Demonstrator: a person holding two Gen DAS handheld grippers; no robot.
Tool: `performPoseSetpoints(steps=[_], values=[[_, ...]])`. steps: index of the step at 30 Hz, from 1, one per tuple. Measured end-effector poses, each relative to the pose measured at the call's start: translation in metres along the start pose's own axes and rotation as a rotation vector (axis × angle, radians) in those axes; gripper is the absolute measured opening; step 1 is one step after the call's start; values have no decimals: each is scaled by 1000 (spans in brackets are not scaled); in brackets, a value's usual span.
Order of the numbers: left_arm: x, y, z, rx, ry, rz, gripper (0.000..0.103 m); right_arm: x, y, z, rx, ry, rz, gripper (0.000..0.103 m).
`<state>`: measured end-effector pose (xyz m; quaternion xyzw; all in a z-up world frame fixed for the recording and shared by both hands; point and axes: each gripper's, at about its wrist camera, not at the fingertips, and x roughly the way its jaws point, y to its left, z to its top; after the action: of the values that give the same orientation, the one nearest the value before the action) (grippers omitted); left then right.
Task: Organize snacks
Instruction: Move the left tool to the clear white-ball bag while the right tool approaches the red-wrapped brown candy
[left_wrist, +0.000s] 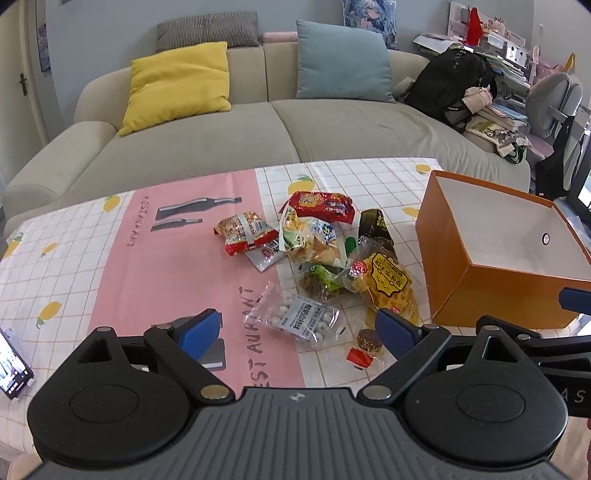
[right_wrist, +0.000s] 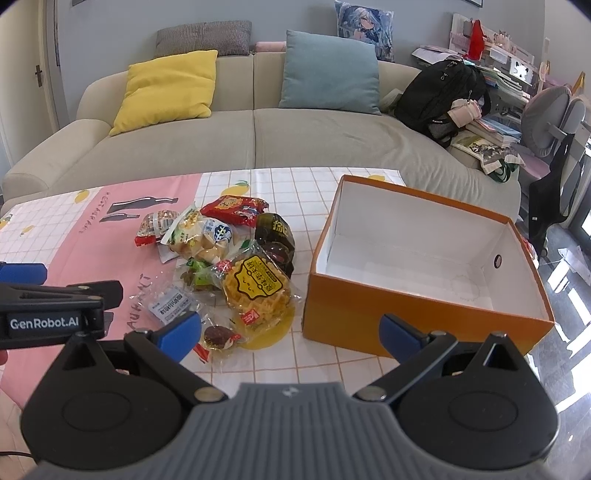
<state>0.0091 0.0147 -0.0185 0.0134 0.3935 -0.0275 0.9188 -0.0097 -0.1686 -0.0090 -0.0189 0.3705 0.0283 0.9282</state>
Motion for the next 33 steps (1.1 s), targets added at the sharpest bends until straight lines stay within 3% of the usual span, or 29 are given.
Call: performPoseSetpoints(steps=[3, 7, 11, 15, 17, 19, 24, 26, 33], values=[[2, 5, 1, -12, 21, -18, 101, 4, -2, 2, 15, 16, 7, 100], [11, 11, 0, -32, 71, -48, 83, 11, 1, 4, 21, 33, 28, 99], [26, 17, -2, -76, 135, -69, 82, 23, 9, 3, -3, 55, 51, 91], [41, 21, -6, -92, 183, -75, 81, 39, 15, -2, -20, 95, 72, 90], [49, 23, -7, -105, 197, -85, 67, 48, 17, -4, -27, 119, 84, 86], [60, 26, -8, -112, 229, -105, 62, 59, 19, -6, -32, 142, 100, 81], [85, 33, -6, -170, 280, -106, 64, 86, 23, -9, -14, 208, 160, 69], [93, 35, -5, -176, 298, -99, 73, 96, 26, -9, -6, 227, 180, 69], [124, 47, -2, -245, 345, -118, 81, 135, 36, -6, 37, 307, 217, 69]])
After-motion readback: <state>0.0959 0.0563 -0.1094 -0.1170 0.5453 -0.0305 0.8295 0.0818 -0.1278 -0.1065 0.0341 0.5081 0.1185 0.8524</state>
